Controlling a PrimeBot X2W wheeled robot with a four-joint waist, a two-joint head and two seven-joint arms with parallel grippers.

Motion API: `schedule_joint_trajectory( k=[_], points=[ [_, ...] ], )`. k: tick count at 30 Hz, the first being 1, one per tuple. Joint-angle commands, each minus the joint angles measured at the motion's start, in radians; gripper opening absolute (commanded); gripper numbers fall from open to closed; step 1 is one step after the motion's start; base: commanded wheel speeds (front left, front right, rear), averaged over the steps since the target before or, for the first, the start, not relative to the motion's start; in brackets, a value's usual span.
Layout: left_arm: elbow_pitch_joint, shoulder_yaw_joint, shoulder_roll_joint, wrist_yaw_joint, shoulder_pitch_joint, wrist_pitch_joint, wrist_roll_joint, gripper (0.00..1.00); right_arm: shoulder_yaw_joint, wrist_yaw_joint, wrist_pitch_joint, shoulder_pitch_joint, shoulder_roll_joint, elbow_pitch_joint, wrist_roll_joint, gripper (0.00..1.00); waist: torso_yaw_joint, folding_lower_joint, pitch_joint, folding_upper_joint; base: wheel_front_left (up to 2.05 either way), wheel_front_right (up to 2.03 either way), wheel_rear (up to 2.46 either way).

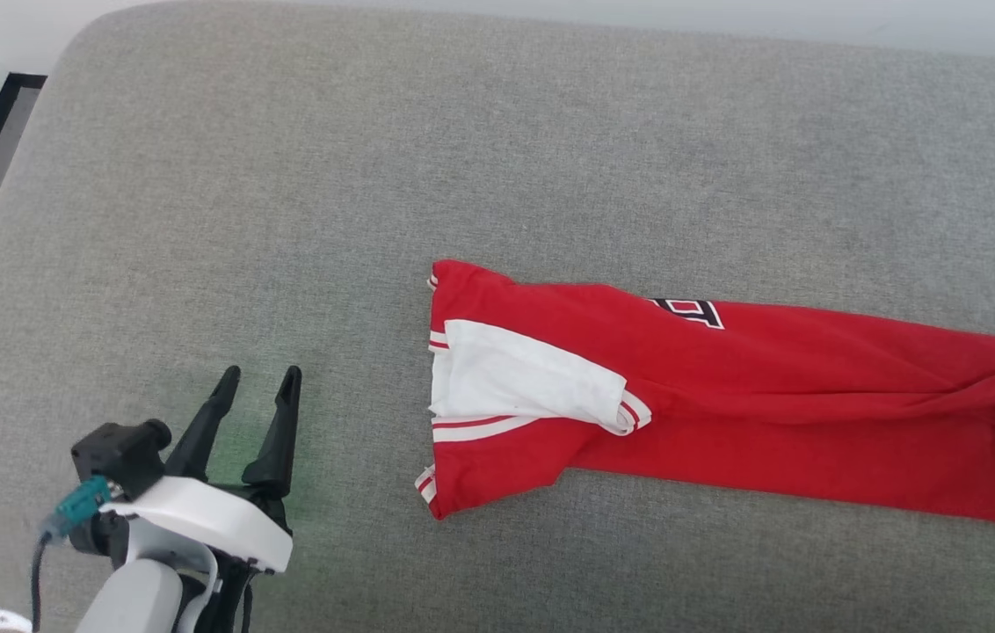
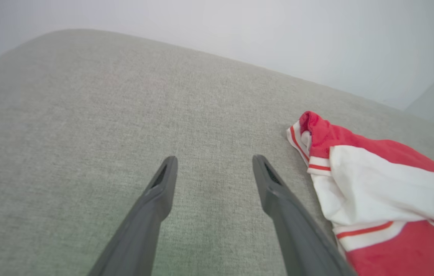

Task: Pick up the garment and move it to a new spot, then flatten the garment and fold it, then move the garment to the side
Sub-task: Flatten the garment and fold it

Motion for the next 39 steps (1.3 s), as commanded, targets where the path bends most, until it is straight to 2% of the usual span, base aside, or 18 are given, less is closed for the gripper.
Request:
schedule_joint_trajectory(
  k=[1, 8, 15, 16, 17, 18, 19, 29, 39],
  points=[
    [-0.022, 0.036, -0.018, 0.003, 0.026, -0.005, 0.083, 1.00, 0.015, 0.000, 0.022, 0.006, 0.024, 0.025, 0.006, 1.00, 0.001, 0.0000, -0.003, 0.0000, 0.00, 0.00, 0.00],
    [-0.128, 0.147, -0.088, 0.003, 0.089, -0.005, 0.367, 1.00, 0.033, 0.000, 0.070, -0.021, 0.053, 0.081, 0.013, 1.00, 0.004, 0.0000, -0.009, 0.0000, 0.00, 0.00, 0.00],
    [-0.182, 0.188, -0.131, 0.003, 0.108, -0.005, 0.461, 1.00, 0.073, 0.001, 0.128, -0.041, 0.080, 0.132, 0.004, 1.00, 0.005, 0.0000, -0.003, 0.0000, 0.00, 0.00, 0.00],
    [-0.185, 0.189, -0.133, 0.003, 0.110, -0.005, 0.468, 1.00, 0.080, 0.001, 0.134, -0.045, 0.083, 0.137, 0.002, 0.95, 0.006, 0.0000, -0.002, 0.0000, 0.00, 0.00, 0.00],
    [-0.189, 0.191, -0.133, 0.003, 0.110, -0.005, 0.480, 1.00, 0.084, 0.001, 0.136, -0.047, 0.086, 0.141, 0.002, 0.65, 0.008, 0.0000, -0.001, 0.0000, 0.00, 0.00, 0.00],
    [-0.191, 0.193, -0.138, 0.003, 0.110, -0.005, 0.484, 1.00, 0.087, 0.001, 0.137, -0.050, 0.088, 0.144, 0.002, 0.25, 0.008, 0.0000, 0.001, 0.0000, 0.00, 0.00, 0.00],
    [-0.192, 0.194, -0.144, 0.003, 0.111, -0.005, 0.487, 1.00, 0.091, 0.001, 0.137, -0.059, 0.089, 0.150, 0.000, 0.00, 0.009, 0.0000, 0.003, 0.0000, 0.00, 0.00, 0.00],
    [-0.155, 0.195, -0.147, 0.003, 0.107, -0.005, 0.482, 1.00, 0.024, -0.004, 0.065, -0.099, 0.041, 0.144, 0.000, 0.00, -0.016, 0.0000, 0.004, 0.0000, 0.00, 0.00, 0.00],
    [-0.235, 0.194, -0.140, 0.003, 0.084, -0.005, 0.476, 1.00, -0.099, -0.002, 0.007, -0.093, -0.031, 0.106, 0.012, 0.00, -0.077, 0.0000, 0.022, 0.0000, 0.00, 0.00, 0.00]
  ],
)
